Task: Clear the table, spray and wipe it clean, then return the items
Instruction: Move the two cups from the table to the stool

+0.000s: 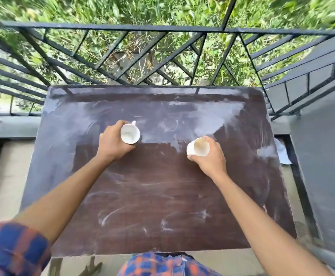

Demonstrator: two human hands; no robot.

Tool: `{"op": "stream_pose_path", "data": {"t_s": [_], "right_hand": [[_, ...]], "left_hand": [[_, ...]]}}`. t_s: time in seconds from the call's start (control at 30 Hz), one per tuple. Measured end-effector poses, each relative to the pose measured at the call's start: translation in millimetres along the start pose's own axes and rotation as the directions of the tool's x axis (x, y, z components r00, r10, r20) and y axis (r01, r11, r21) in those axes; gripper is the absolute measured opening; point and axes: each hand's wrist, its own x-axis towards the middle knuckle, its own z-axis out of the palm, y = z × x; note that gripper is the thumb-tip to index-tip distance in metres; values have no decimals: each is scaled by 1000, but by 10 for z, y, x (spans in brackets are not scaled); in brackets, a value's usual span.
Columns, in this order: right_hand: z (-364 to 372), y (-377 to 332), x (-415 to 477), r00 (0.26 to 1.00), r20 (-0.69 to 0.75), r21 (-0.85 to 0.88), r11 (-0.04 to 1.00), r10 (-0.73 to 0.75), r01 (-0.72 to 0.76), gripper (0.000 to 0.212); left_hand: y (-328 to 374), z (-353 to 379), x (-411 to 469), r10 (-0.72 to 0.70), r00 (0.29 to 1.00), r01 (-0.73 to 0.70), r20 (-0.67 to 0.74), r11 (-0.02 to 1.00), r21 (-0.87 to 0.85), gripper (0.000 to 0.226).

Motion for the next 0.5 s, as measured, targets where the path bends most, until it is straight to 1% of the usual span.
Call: {"op": "stream_pose_path", "data": {"t_s": [0.07, 0.13, 0.2, 0.27, 0.33, 0.4, 0.5], "right_hand": [[62, -56, -169, 998, 48, 6, 999, -49, 49, 86], [147, -121, -328, 990, 93, 17, 994, -110, 109, 86], [255, -215, -495, 974, 147, 20, 985, -173, 172, 87], [387, -313, -655, 953, 201, 25, 973, -228, 228, 88], [523, -410, -798, 931, 240, 43, 961, -274, 272, 89], [714, -539, -978, 894, 307, 47, 944, -326, 328, 90], [1047, -760, -1268, 820, 423, 39, 912, -386, 409, 90]], "left_hand": [[-116, -22, -306, -93, 994, 85, -58, 987, -134, 58], [-262, -19, -653, -181, 974, 149, -132, 963, -223, 55], [-416, -24, -1034, -268, 939, 188, -215, 925, -331, 54], [-584, -61, -1409, -369, 891, 237, -264, 874, -424, 54], [-727, -117, -1753, -437, 849, 285, -297, 852, -439, 55], [-890, -197, -2142, -486, 806, 324, -337, 840, -436, 57], [-1168, -296, -2698, -583, 704, 389, -406, 795, -466, 52]]}}
